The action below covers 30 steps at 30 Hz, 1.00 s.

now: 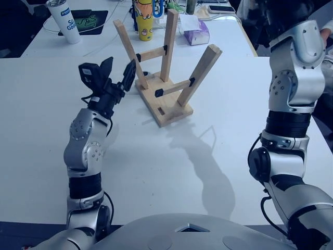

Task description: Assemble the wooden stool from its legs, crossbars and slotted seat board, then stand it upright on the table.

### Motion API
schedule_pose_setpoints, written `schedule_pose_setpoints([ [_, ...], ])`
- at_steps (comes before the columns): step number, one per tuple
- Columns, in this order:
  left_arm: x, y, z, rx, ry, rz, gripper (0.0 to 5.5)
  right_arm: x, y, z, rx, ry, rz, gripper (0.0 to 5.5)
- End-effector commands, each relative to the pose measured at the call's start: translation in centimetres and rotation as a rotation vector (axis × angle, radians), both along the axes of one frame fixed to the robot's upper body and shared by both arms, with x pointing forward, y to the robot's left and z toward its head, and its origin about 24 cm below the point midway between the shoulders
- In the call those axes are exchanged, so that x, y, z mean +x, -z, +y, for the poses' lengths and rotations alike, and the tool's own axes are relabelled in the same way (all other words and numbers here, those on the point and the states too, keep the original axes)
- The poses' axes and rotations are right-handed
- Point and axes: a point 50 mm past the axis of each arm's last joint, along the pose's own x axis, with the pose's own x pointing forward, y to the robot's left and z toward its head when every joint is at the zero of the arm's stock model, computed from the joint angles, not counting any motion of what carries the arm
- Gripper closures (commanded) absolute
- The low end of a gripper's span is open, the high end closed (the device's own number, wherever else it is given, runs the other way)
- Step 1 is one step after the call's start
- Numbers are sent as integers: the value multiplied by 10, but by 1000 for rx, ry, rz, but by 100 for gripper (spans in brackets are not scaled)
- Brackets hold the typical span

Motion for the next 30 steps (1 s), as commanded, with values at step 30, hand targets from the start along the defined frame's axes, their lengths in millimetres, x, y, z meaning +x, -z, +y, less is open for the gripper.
schedule_pose_setpoints([
  [30,-23,-68,-22,-415,299,-43,229,-46,91,55,-505,-466,165,345],
])
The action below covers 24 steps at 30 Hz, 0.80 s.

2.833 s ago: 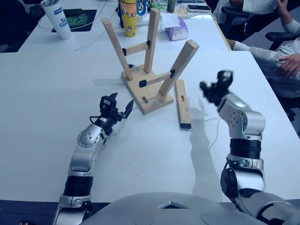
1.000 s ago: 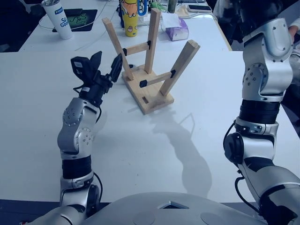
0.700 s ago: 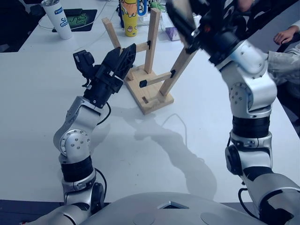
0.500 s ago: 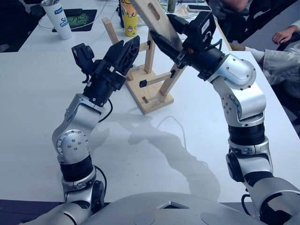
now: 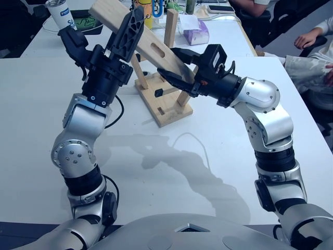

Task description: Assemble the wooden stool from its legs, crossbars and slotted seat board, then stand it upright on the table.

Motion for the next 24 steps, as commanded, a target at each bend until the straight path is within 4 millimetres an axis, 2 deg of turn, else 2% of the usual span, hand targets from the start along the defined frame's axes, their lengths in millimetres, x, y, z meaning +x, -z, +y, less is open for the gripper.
schedule_pose_setpoints([
  [1,0,-3,0,18,-7,-9,239,2,5,-3,-22,7,8,345],
  [11,4,-4,5,14,-25,-10,374,4,7,-1,-18,17,10,345],
  [15,5,-2,7,24,-32,-1,445,4,8,0,-15,23,7,345],
  [24,11,6,17,29,-83,49,447,2,7,3,5,14,17,345],
])
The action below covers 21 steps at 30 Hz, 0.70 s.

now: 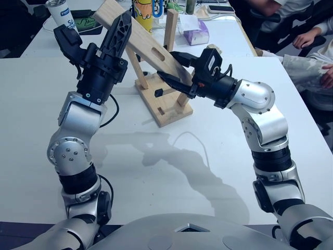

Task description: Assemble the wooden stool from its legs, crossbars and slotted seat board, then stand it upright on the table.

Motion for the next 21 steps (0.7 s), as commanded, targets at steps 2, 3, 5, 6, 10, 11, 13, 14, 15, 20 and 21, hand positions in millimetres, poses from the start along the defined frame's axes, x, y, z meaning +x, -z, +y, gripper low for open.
schedule_pose_setpoints([
  [2,6,8,10,11,-66,47,447,-3,-1,2,10,-12,10,345],
  [3,6,9,11,12,-71,53,447,-3,-1,2,13,-6,11,345],
  [5,7,12,13,14,-86,66,447,-3,-1,1,20,-2,18,345],
  [6,7,13,15,18,-95,72,447,-3,-1,1,25,-1,23,345],
  [10,9,21,20,18,-130,108,447,-5,2,2,44,-3,57,345],
  [11,9,22,21,18,-134,114,447,-6,2,2,48,-6,65,309],
  [13,9,23,23,21,-145,120,447,-6,1,2,60,-7,71,290],
  [14,10,23,23,21,-151,120,447,-6,-1,1,74,-5,75,273],
  [15,10,23,25,20,-159,120,447,-5,-4,0,95,-2,81,261],
  [20,10,26,31,17,-200,137,447,3,-19,-5,224,35,126,248],
  [21,10,27,32,11,-206,141,447,5,-22,-8,257,58,138,248],
])
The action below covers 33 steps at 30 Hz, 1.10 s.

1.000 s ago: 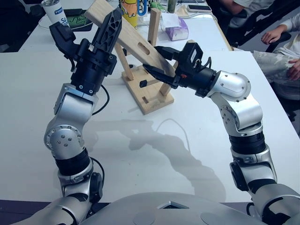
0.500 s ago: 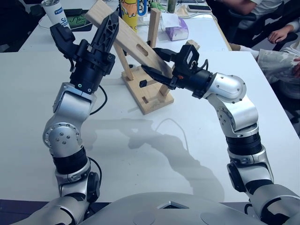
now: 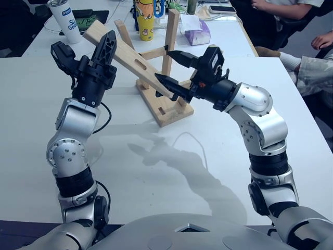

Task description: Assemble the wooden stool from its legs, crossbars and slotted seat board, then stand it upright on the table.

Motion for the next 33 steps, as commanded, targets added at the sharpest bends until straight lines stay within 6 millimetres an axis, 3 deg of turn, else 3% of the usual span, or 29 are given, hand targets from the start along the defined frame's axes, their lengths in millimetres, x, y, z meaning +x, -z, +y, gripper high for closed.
schedule_pose_setpoints([
  [1,0,2,7,-3,-46,14,447,8,-18,-7,122,71,28,248],
  [8,-1,3,13,-41,-71,22,447,13,-23,-22,348,187,208,248],
  [14,-3,6,22,-102,-125,29,447,14,-9,-33,427,294,350,248],
  [20,-5,7,32,-158,-183,30,447,14,-9,-38,453,310,388,248],
  [28,-12,9,59,-407,-287,48,447,16,1,-47,481,371,466,248],
  [33,-17,16,63,-378,-322,97,447,15,8,-56,539,434,531,248],
])
